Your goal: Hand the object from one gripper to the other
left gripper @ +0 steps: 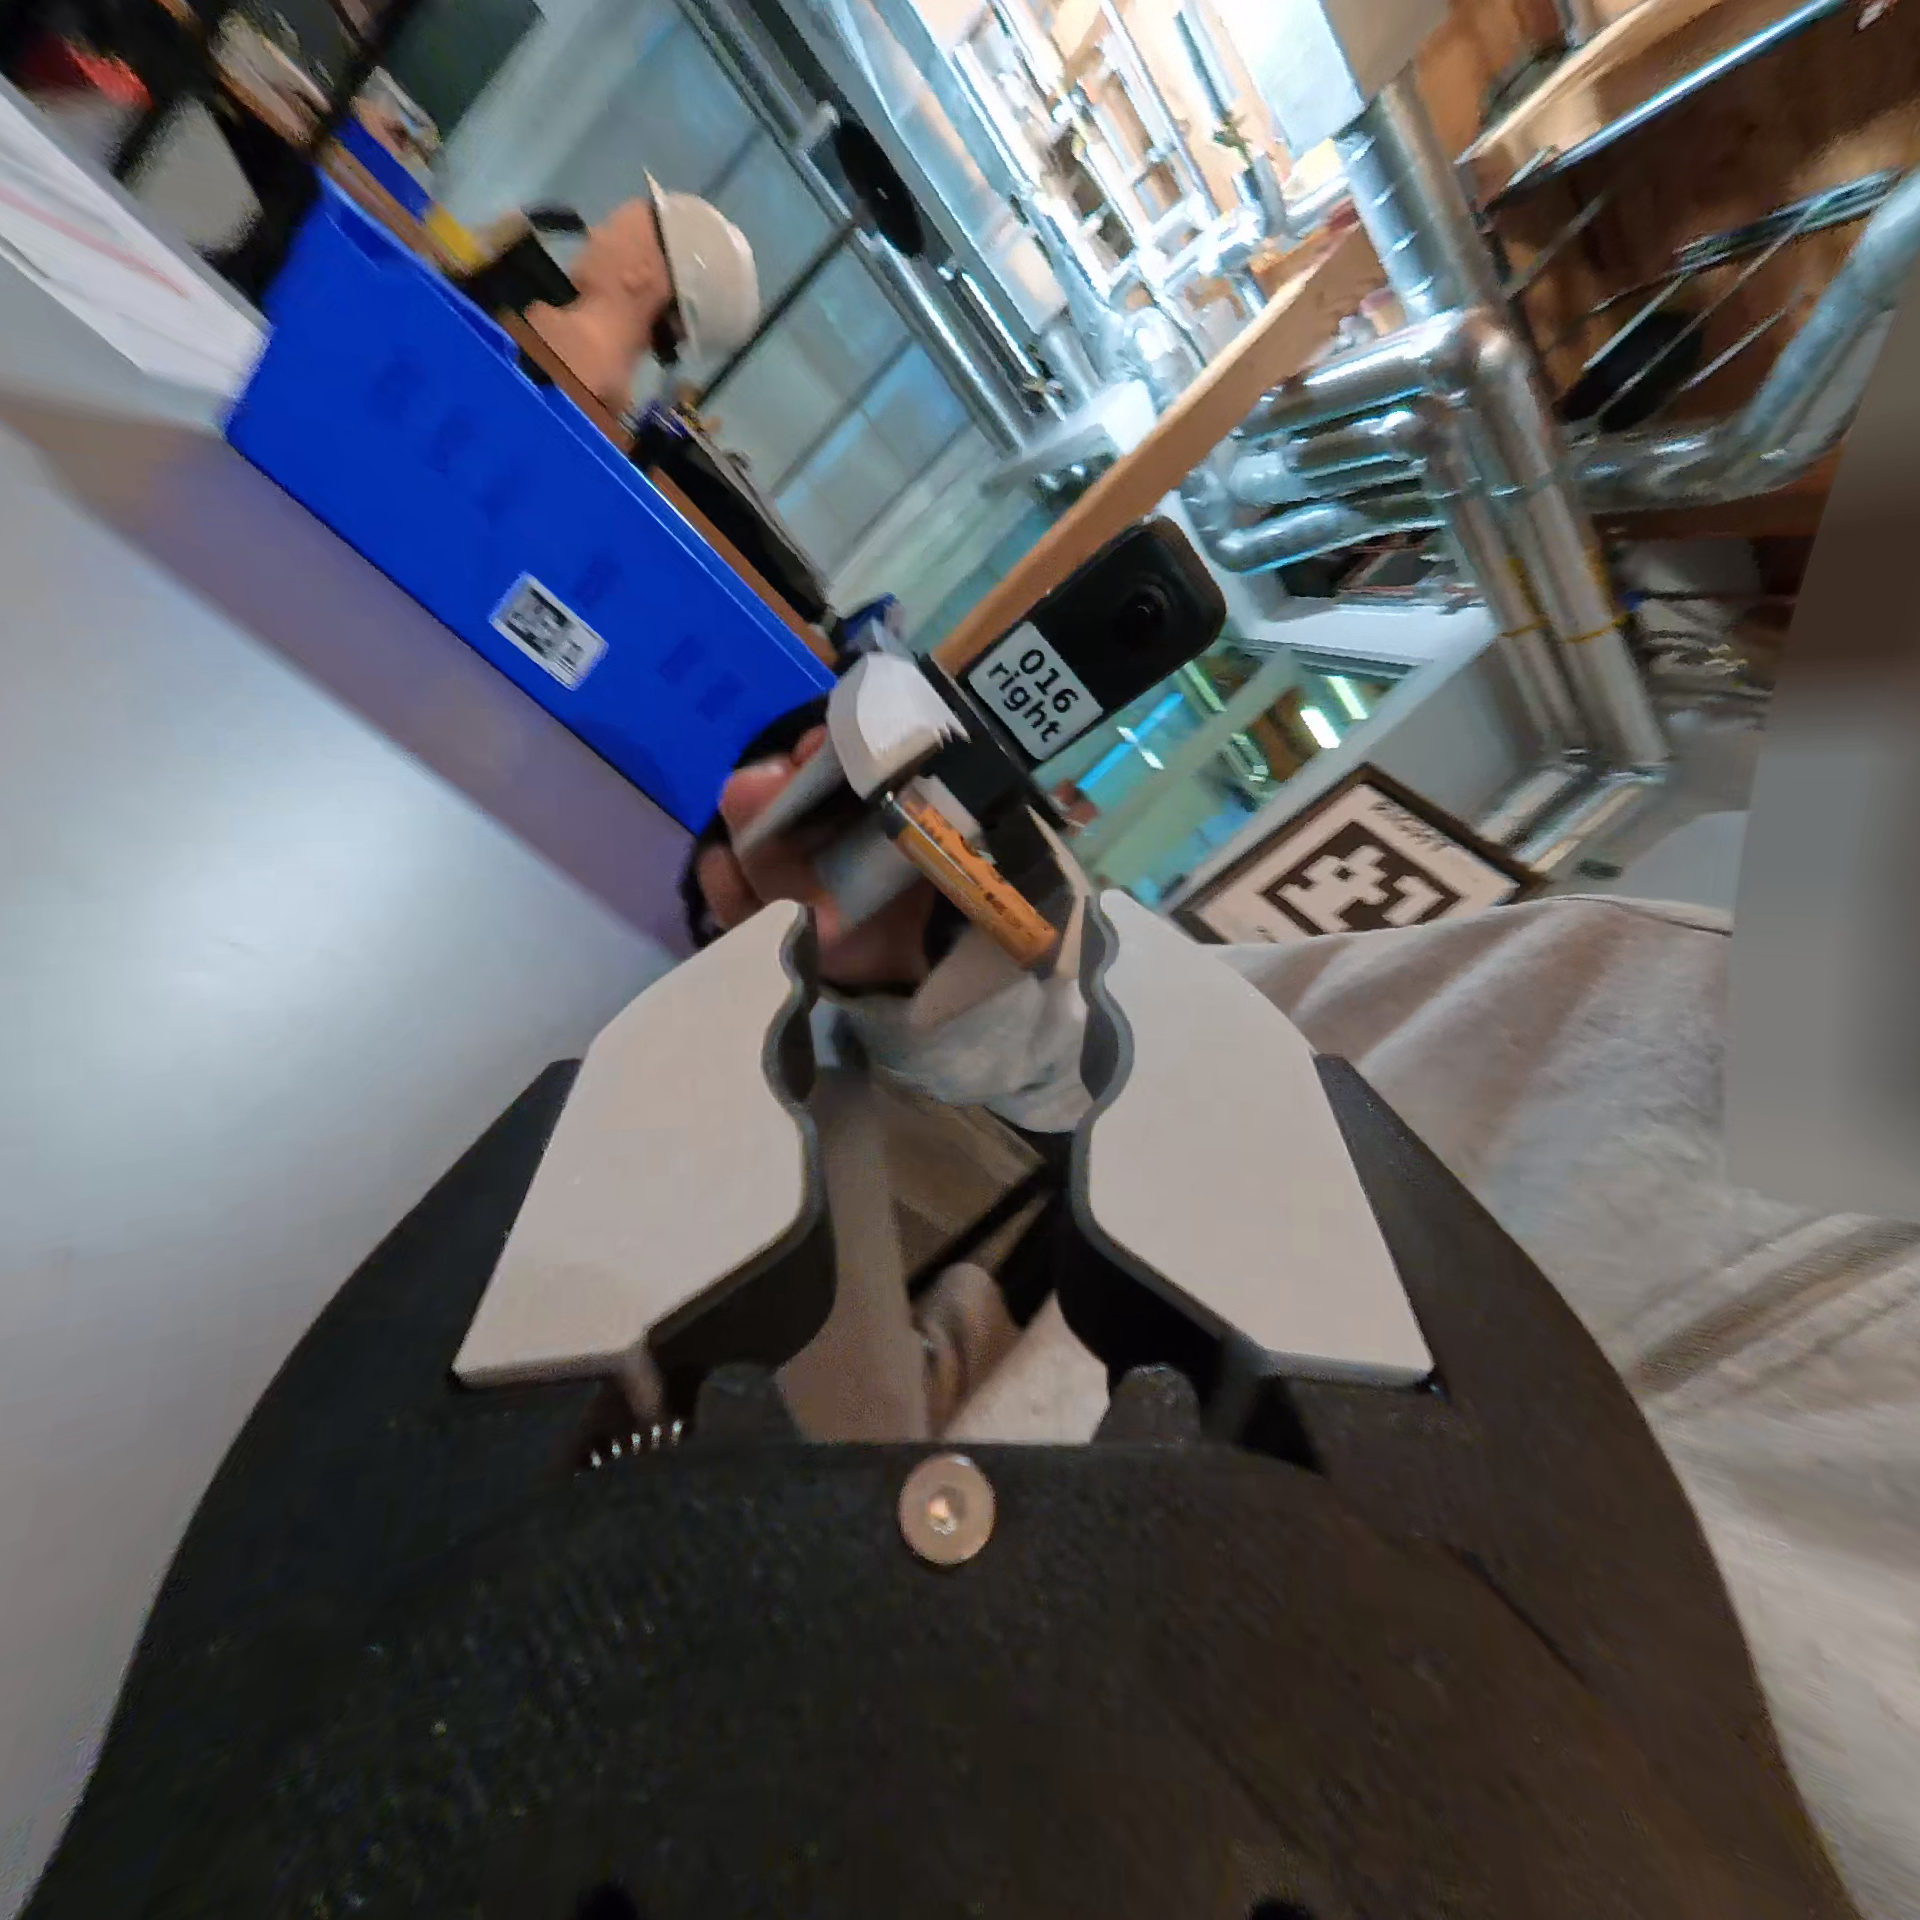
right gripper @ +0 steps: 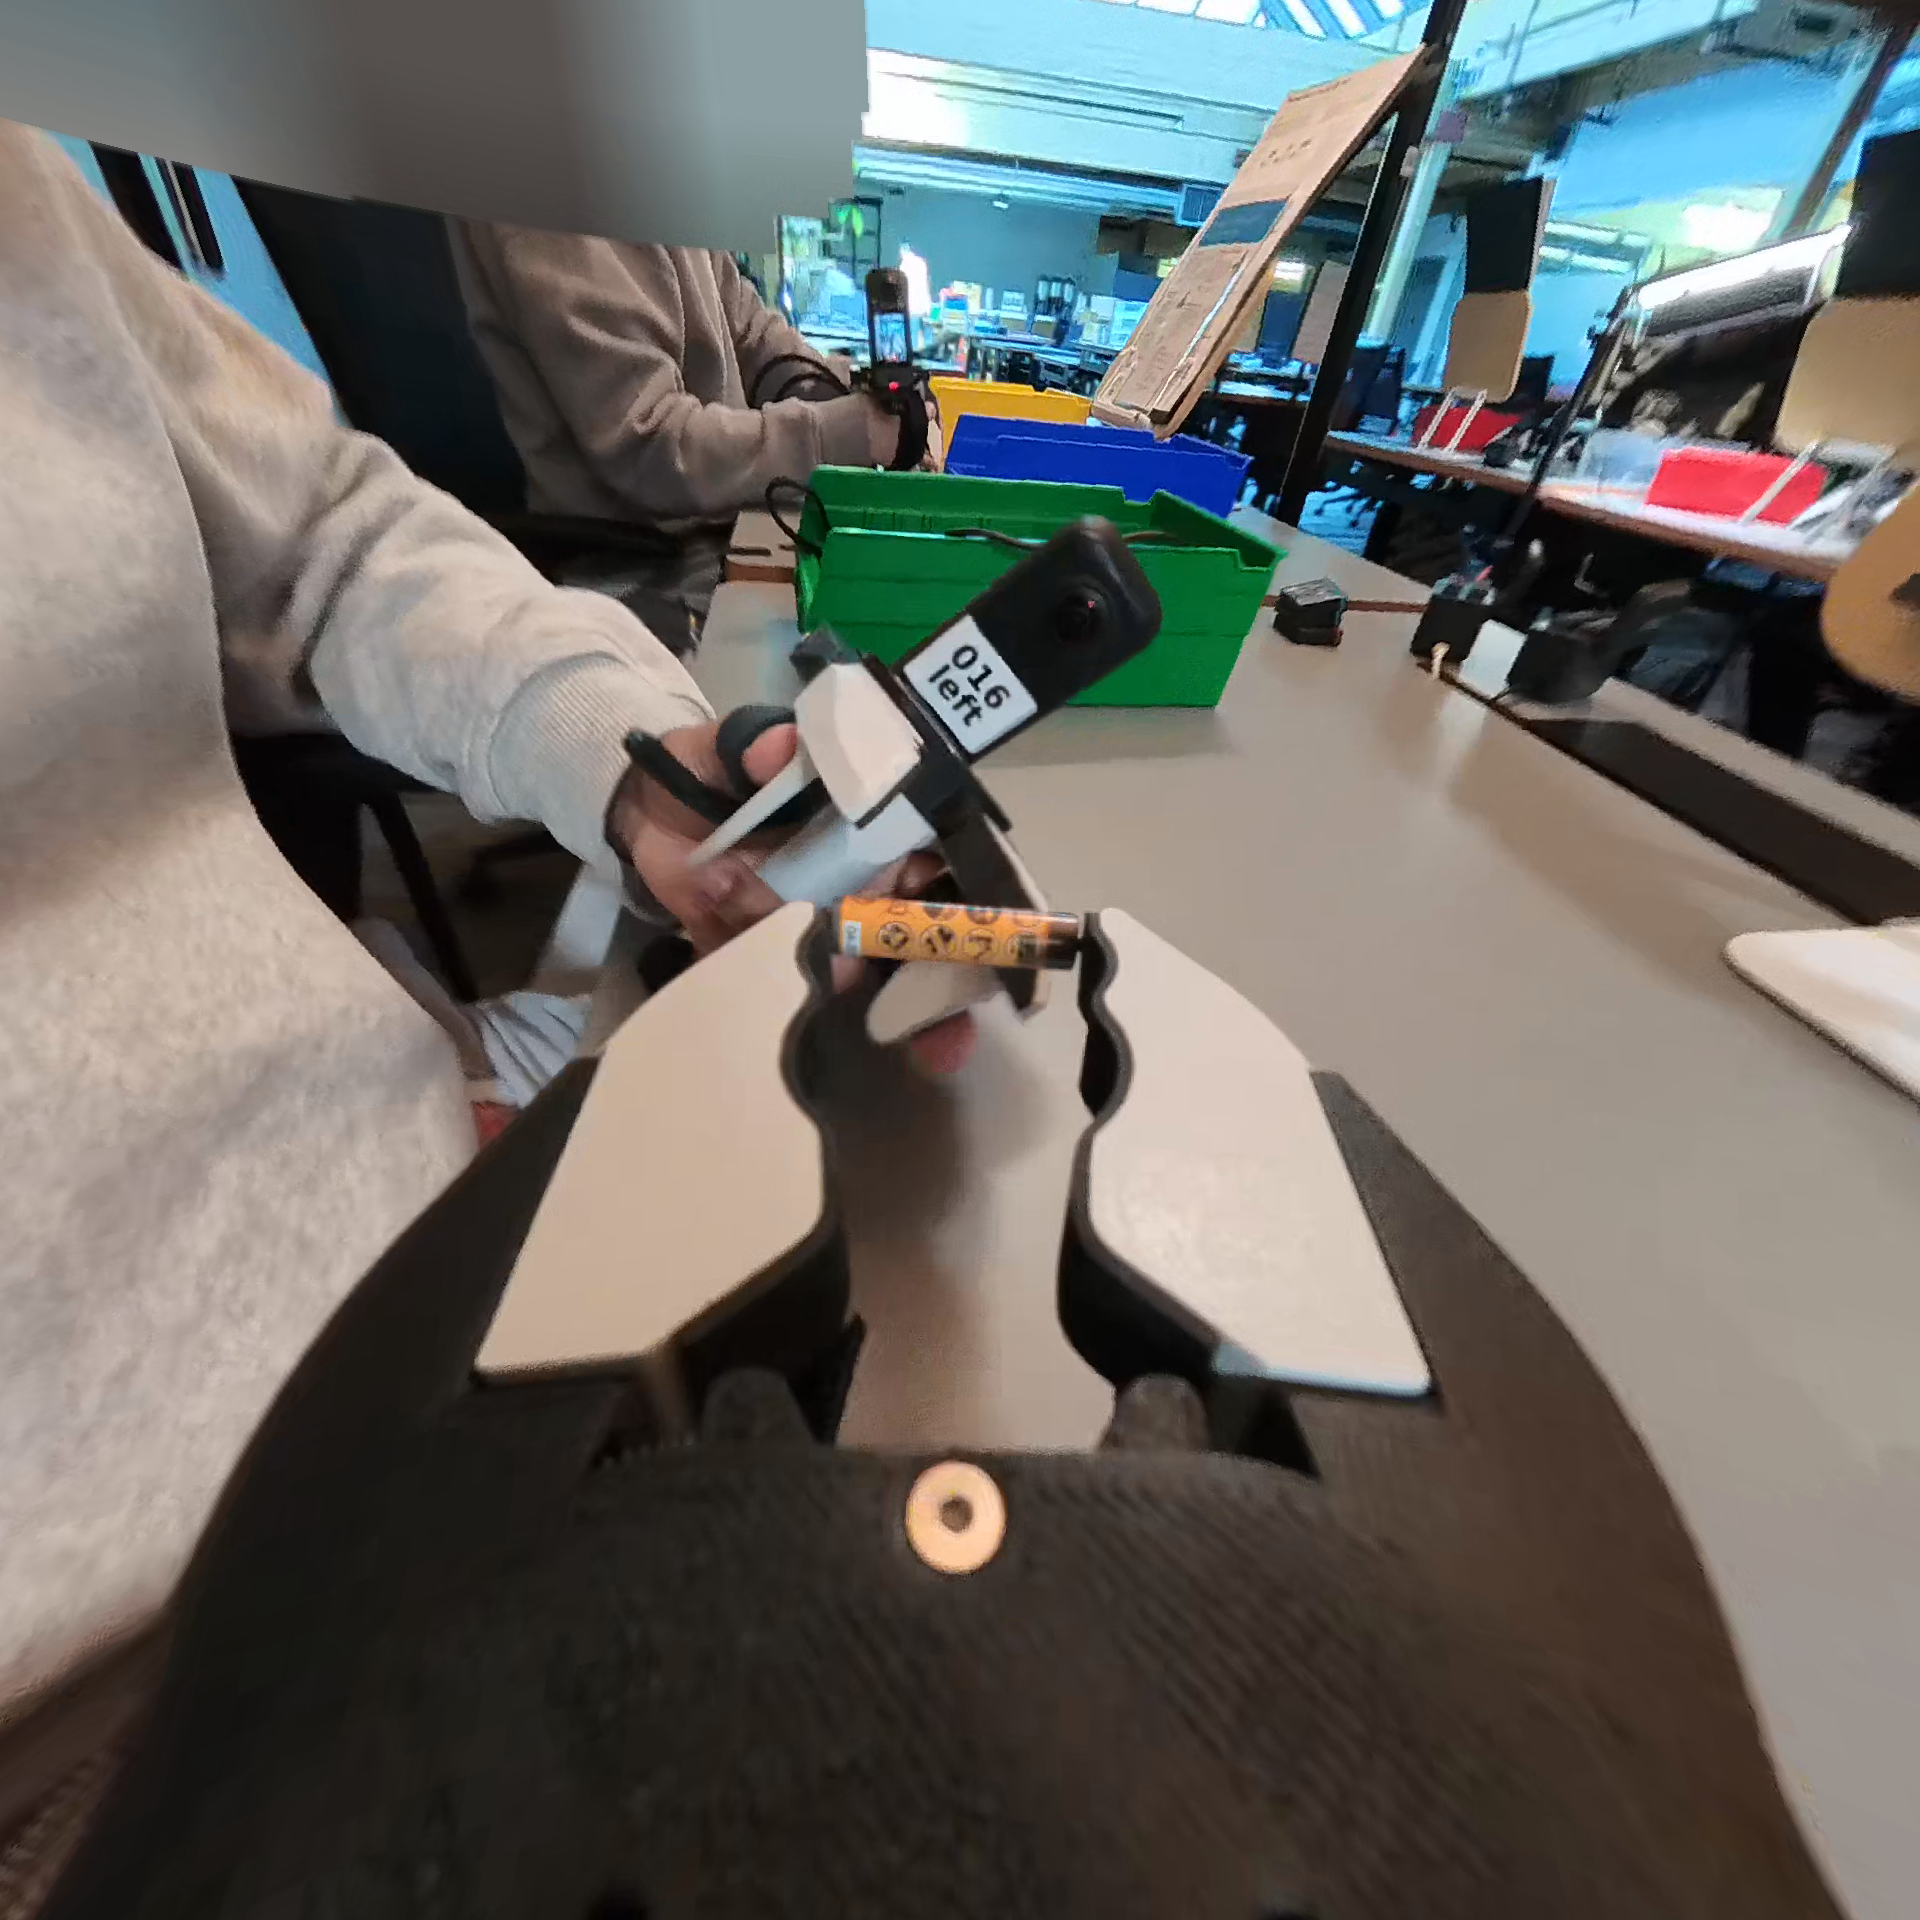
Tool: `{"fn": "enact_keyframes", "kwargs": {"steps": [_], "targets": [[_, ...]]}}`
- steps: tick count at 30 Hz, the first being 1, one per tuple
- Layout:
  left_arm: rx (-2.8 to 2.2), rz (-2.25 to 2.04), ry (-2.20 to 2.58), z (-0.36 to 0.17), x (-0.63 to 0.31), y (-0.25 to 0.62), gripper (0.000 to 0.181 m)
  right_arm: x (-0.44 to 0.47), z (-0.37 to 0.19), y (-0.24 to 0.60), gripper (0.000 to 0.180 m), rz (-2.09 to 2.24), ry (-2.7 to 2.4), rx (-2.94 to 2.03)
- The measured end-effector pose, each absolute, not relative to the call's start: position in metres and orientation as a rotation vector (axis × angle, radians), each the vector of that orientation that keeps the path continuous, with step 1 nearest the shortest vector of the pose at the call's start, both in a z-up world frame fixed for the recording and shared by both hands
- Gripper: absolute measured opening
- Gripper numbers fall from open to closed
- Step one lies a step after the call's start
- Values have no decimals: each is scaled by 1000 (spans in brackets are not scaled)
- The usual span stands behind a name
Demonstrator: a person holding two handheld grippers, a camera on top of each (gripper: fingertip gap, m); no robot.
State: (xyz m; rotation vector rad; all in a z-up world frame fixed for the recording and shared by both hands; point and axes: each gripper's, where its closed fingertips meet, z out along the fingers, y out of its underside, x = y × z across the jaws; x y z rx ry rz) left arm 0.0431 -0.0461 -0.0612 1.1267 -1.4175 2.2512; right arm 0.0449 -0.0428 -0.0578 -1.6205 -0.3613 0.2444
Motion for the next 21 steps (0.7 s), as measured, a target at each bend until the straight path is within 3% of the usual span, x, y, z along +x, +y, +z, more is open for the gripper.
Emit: {"fn": "enact_keyframes", "kwargs": {"steps": [1,10,15,21], "targets": [[1153,2288,-1460,-61,46,-42,49,45,-57,-43,47,303,-322,-1622],[1210,2472,-2093,-57,52,-26,41,47,-51,-40,47,856,41,-1545],[1048,2420,-2556,-63,46,-39,30,34,-52,-38,46,1173,168,-1507],[904,2330,-2787,-73,40,-53,21,25,-49,-39,46,1423,257,-1437]]}}
